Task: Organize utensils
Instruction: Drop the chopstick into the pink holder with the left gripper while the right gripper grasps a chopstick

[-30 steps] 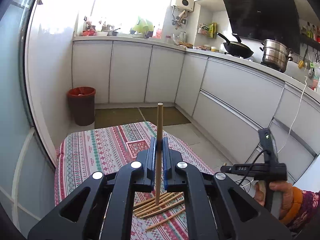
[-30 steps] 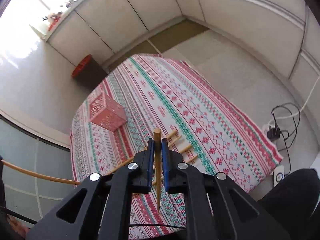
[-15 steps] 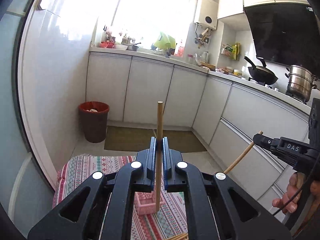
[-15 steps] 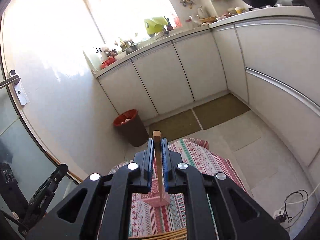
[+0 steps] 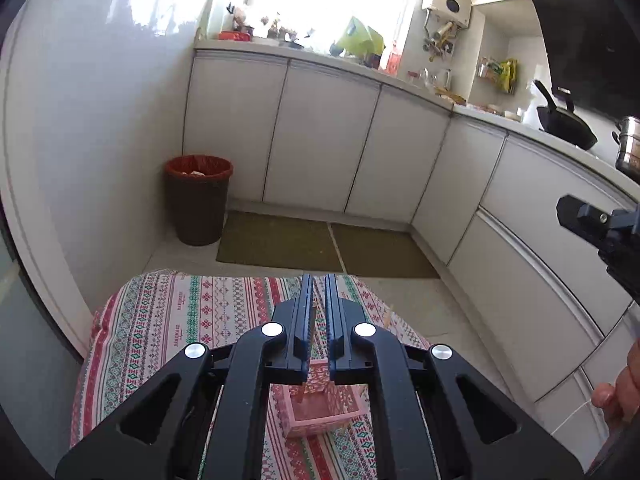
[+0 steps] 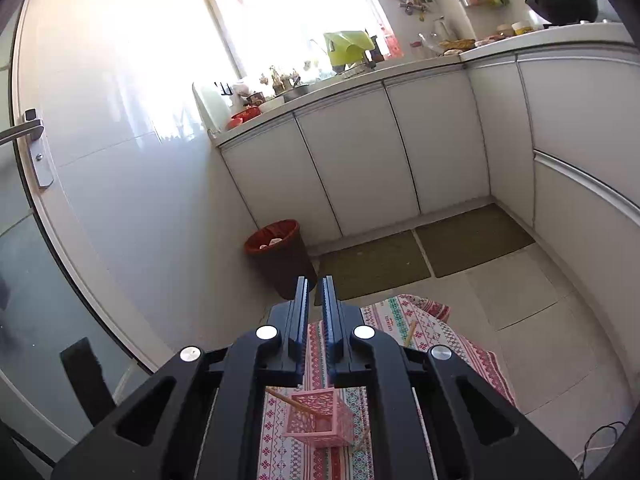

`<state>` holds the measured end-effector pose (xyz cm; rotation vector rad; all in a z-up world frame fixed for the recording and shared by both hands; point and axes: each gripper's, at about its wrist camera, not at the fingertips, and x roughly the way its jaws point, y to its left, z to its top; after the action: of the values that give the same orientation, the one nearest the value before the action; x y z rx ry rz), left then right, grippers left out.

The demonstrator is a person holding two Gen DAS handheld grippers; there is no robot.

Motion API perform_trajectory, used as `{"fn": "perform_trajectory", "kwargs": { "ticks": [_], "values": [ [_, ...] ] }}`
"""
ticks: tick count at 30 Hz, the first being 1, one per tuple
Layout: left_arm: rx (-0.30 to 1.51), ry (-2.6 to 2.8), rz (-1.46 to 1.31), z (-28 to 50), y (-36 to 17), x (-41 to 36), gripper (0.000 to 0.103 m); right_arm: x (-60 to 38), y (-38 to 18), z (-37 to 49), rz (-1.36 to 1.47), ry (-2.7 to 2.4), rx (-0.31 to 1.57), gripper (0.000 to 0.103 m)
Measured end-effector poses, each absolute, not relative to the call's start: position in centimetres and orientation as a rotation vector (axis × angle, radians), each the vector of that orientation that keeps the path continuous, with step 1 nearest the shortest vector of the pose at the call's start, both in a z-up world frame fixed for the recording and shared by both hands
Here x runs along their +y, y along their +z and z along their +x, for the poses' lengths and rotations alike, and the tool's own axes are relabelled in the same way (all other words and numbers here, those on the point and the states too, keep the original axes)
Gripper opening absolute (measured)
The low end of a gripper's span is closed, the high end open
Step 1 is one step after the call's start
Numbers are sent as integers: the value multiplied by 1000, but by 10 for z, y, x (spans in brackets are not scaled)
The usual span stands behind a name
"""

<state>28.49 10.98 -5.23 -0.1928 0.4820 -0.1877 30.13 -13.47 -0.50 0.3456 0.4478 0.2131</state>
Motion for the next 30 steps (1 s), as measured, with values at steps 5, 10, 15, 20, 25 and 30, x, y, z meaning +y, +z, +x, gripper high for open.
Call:
{"fn": "perform_trajectory", "kwargs": {
  "ticks": [5,10,15,20,25,30],
  "values": [
    [475,-221,-217,284,-34,118,8,-168,-46,341,435,120,665,44],
    [370,-218,-298,259,-5,131,26,-198,-136,401,488,-13,960,65],
    [212,-143,-454,215,15,169,70,-207,-214,459,473,-92,1167,52],
    [261,-97,-455,225,12,180,69,-187,-258,500,439,-127,1234,51],
    [291,-59,-477,234,3,192,70,-180,-295,535,458,-152,1286,42],
    [301,-34,-500,235,-2,205,70,-172,-297,547,383,-150,1258,10]
  ]
}}
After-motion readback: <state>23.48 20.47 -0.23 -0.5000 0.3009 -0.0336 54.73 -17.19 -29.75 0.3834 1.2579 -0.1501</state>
